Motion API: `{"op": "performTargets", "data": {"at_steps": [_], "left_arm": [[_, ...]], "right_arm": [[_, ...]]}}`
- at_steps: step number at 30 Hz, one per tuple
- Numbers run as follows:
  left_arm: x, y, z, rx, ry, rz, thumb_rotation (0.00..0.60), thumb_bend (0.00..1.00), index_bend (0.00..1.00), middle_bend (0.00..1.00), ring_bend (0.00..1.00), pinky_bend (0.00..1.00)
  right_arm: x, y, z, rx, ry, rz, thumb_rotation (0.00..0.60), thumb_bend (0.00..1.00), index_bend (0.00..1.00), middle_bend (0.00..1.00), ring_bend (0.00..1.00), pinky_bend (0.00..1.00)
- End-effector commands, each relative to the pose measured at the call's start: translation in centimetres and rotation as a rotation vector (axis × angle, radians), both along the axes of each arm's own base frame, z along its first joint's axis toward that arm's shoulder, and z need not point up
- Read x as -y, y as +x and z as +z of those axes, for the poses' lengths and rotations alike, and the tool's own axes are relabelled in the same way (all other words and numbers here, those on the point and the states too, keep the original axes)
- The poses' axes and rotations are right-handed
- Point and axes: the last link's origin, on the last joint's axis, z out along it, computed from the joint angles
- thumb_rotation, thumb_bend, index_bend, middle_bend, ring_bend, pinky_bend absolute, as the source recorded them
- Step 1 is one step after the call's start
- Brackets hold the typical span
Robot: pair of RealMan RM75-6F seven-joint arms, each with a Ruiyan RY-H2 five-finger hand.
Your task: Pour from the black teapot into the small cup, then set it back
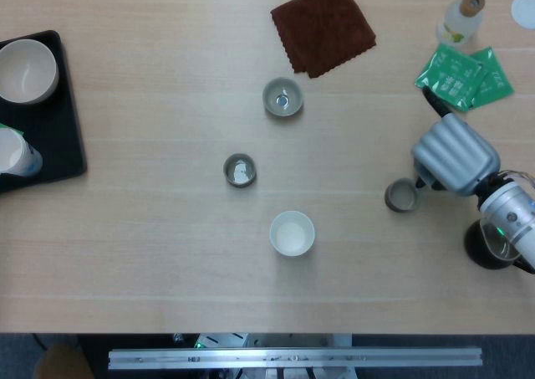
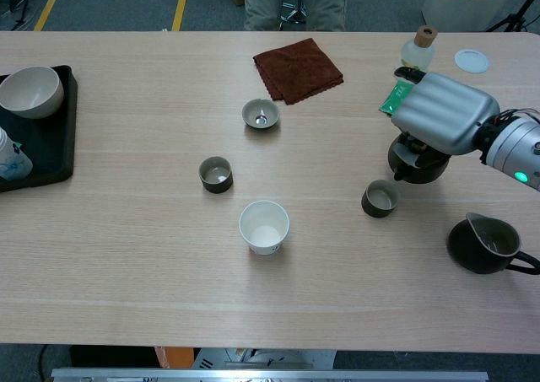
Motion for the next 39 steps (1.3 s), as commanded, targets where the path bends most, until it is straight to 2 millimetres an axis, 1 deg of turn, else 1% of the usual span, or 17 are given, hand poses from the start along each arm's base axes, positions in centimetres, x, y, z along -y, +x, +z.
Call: {"op": "performTargets", "data": {"at_steps": [1, 27, 39], "left_arm": [[0.0, 0.0, 0.0, 0.002, 0.000, 0.000, 0.600, 0.29, 0.23, 0.24, 0.18, 0.10], [0.3, -0.5, 0.1, 0.011, 0.013, 0.004, 0.600, 0.29, 0.23, 0.24, 0.18, 0.10], [0.4, -0.6, 0.1, 0.010, 0.016, 0.002, 0.600, 0.29, 0.23, 0.24, 0.18, 0.10]], "right_arm": [[-0.1, 0.1, -0.1, -0.016, 0.001, 0.014, 0.287, 0.51, 1.00, 0.94, 0.86, 0.09], [-0.4, 1.8, -1.8, -0.194, 0.015, 0.176, 0.286, 0.51, 0.98, 0.94, 0.86, 0.09], [-0.3, 2.1, -1.8, -0.237, -0.002, 0.204, 0.287, 0.51, 0.98, 0.94, 0.86, 0.09]]}}
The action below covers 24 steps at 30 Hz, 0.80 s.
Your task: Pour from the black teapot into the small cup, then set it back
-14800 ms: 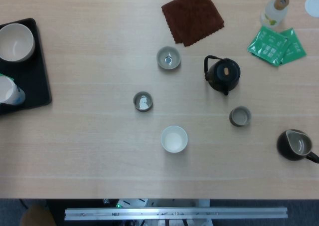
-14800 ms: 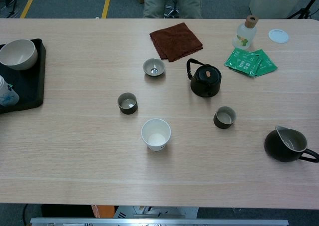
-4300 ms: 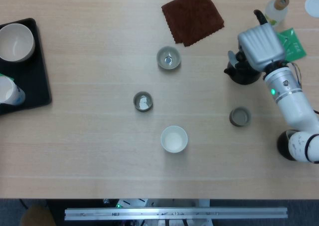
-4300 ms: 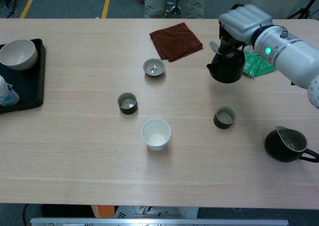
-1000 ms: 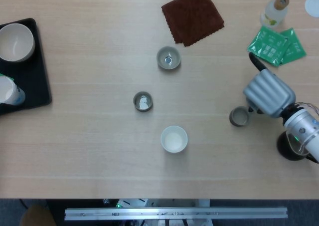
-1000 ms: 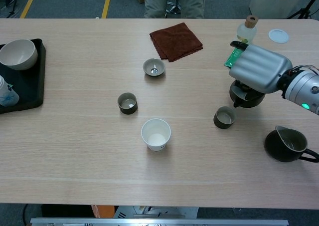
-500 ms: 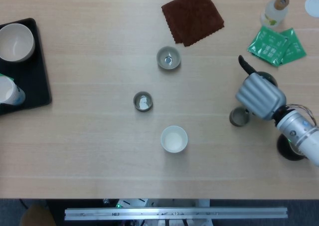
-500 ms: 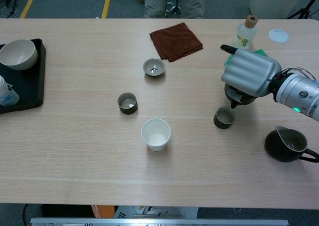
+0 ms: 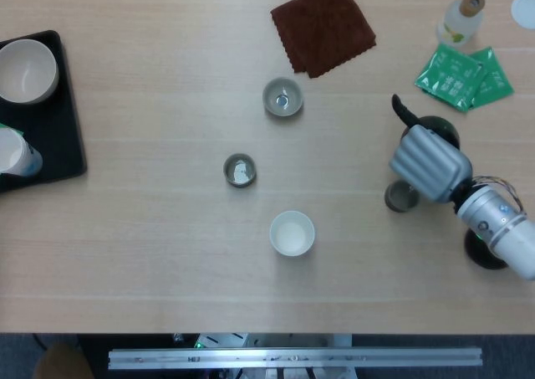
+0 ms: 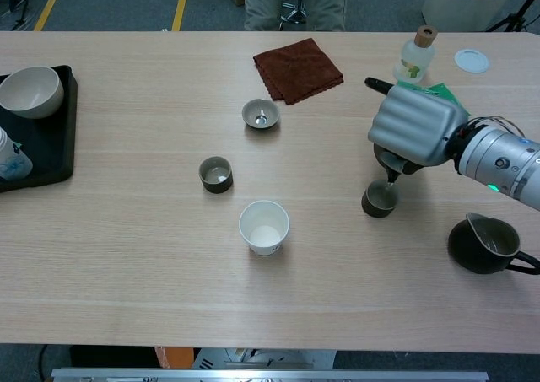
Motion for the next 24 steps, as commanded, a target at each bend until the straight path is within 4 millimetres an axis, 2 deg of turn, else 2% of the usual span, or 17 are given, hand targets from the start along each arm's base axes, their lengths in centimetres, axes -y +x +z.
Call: {"op": "performTargets", "data": {"at_steps": [1, 17, 24], "left_arm": [[-0.01, 0.00, -0.01, 0.000, -0.001, 0.000, 0.600, 0.29, 0.23, 0.24, 0.18, 0.10], [0.00, 0.04, 0.03, 0.001, 0.001, -0.004, 0.600, 0.29, 0.23, 0.24, 0.18, 0.10], [0.08, -0.12, -0.01, 0.001, 0.000, 0.001, 0.600, 0.29, 0.23, 0.24, 0.18, 0.10]], "right_arm": [[0.00, 0.05, 0.08, -0.005, -0.006, 0.004, 0.287, 0.51, 0.98, 0.94, 0.86, 0.09], [-0.11, -0.01, 0.23, -0.036, -0.028, 0.022, 0.286, 0.51, 0.98, 0.94, 0.86, 0.09], [-0.49, -0.21, -0.32, 0.014, -0.013, -0.009, 0.287, 0.50, 0.98, 0.94, 0.86, 0.09]]}}
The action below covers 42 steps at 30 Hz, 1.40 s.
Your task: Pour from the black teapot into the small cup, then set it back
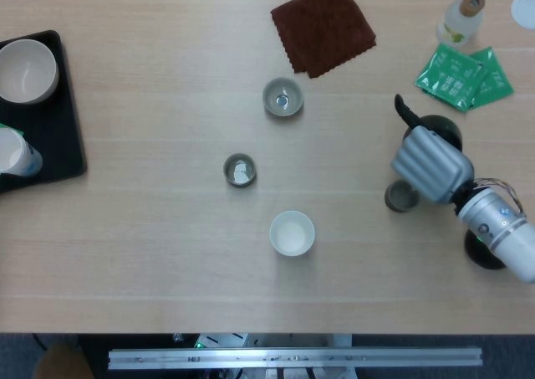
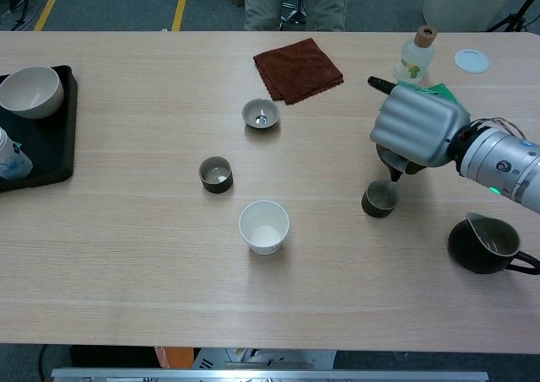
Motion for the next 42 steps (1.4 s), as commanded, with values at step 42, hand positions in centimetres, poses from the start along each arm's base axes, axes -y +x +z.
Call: {"op": "performTargets", "data": {"at_steps": [42], "left_arm": [[-0.6, 0.6, -0.4, -0.011, -0.025, 0.000, 0.600, 0.29, 0.23, 0.24, 0.18, 0.10]], "right_arm": [[4.6, 2.5, 1.3, 0.613, -0.087, -0.321, 0.316, 0.48, 0.89, 0.87, 0.74, 0.09]]}}
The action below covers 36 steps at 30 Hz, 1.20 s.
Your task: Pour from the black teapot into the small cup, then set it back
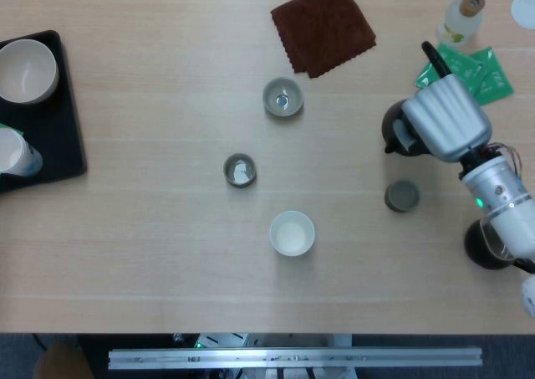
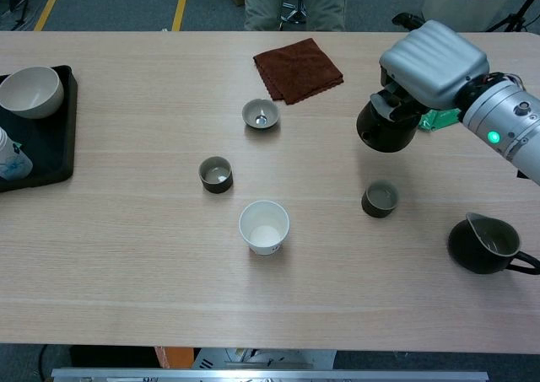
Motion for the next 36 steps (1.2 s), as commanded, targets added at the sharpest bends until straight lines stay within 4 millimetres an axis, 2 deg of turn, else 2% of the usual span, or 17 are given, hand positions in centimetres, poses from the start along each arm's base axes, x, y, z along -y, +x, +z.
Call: {"op": "performTargets", "data": {"at_steps": [1, 7, 15, 32, 36], "left_arm": [[0.0, 0.0, 0.0, -0.002, -0.001, 0.001, 0.600, 0.29, 0.23, 0.24, 0.18, 0.10], [0.0, 0.1, 0.1, -0.002, 0.003, 0.000, 0.600, 0.29, 0.23, 0.24, 0.18, 0.10], [0.0, 0.0, 0.1, -0.005, 0.004, 0.007, 0.600, 0.29, 0.23, 0.24, 0.18, 0.10], [0.0, -0.3, 0.0, -0.009, 0.001, 0.024, 0.600, 0.29, 0.23, 0.24, 0.18, 0.10], [0.0, -0.3, 0.0, -0.010, 0.001, 0.026, 0.600, 0.29, 0.23, 0.24, 0.18, 0.10]], "right_arm": [[1.1, 1.0, -1.1, 0.052, 0.026, -0.035, 0.316, 0.48, 0.89, 0.86, 0.73, 0.08], [2.6, 1.4, -3.2, 0.088, 0.054, -0.098, 0.315, 0.47, 0.86, 0.84, 0.72, 0.08], [3.3, 2.2, -5.6, 0.112, 0.072, -0.125, 0.317, 0.47, 0.81, 0.80, 0.68, 0.07], [4.4, 1.8, -8.3, 0.105, 0.078, -0.178, 0.316, 0.45, 0.80, 0.79, 0.66, 0.07], [4.3, 1.5, -8.5, 0.097, 0.090, -0.187, 0.316, 0.45, 0.74, 0.75, 0.62, 0.06]]}}
